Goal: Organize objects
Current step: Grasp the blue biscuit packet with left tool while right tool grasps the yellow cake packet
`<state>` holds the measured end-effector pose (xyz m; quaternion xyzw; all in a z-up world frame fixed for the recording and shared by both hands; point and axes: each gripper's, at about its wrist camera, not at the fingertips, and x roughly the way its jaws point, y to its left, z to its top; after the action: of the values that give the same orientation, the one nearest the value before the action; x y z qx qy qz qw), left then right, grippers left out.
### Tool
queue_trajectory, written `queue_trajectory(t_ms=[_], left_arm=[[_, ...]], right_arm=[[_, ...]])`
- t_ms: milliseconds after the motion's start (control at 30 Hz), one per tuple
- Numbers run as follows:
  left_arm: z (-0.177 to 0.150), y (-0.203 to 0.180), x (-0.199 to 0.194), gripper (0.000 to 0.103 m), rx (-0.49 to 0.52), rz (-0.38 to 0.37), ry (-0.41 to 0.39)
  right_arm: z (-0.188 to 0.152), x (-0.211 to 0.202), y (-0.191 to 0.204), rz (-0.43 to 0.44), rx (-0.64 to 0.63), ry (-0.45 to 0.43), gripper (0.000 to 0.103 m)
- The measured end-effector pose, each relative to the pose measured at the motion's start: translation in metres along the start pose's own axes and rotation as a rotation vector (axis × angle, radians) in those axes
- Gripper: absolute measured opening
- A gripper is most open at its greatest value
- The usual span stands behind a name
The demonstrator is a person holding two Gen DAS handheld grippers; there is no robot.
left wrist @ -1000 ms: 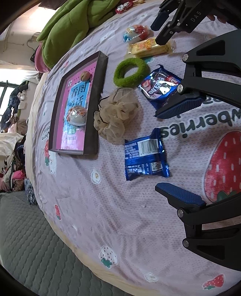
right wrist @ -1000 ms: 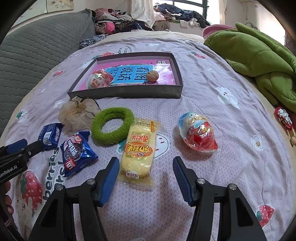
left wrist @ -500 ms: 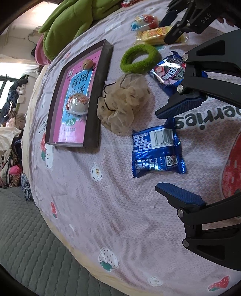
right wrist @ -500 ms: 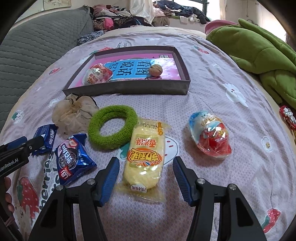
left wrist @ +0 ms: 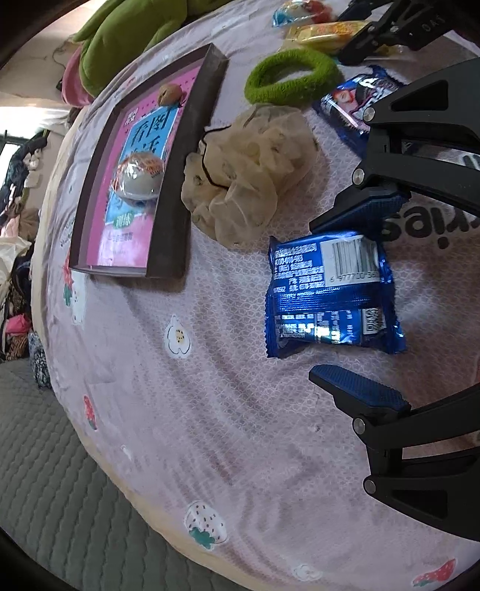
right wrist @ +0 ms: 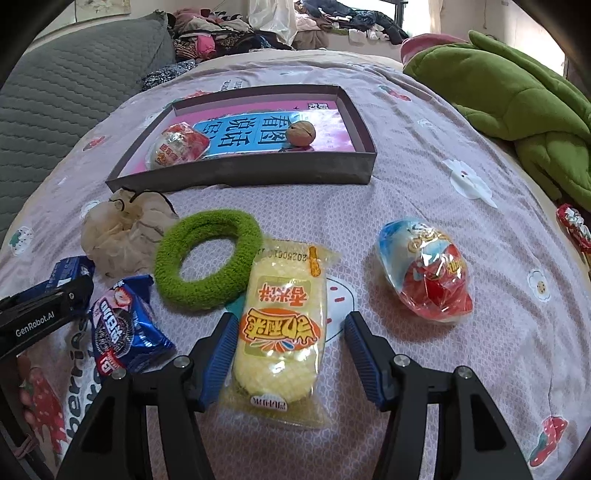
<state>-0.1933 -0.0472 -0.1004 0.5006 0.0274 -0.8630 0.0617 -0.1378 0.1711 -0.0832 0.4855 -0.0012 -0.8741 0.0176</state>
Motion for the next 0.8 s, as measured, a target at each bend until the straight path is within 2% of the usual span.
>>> queue_trajectory(t_ms=[233,367,400,800], left_arm=[[0.001,-0.003,0.005,0.073,0.002,0.001,0.001],[0.0,-0.004,0.004,0.063,0.0,-0.018,-0.002],[0.0,-0.005,0.002,0.058,0.004,-0.02,-0.004],[-0.012,-0.006,-0.013,0.055,0.015,-0.058,-0.023]], right_arm=[[-0.001,0.003,0.001,-0.004,-0.01,-0.007,0.056],[-0.001,0.001,-0.001,0.011,-0.001,-0.018,0.04],[-0.001,0.0,-0.001,0.012,-0.002,-0.02,0.04],[-0.009,-0.017,-0.007,0.057,-0.003,-0.042,0.039]])
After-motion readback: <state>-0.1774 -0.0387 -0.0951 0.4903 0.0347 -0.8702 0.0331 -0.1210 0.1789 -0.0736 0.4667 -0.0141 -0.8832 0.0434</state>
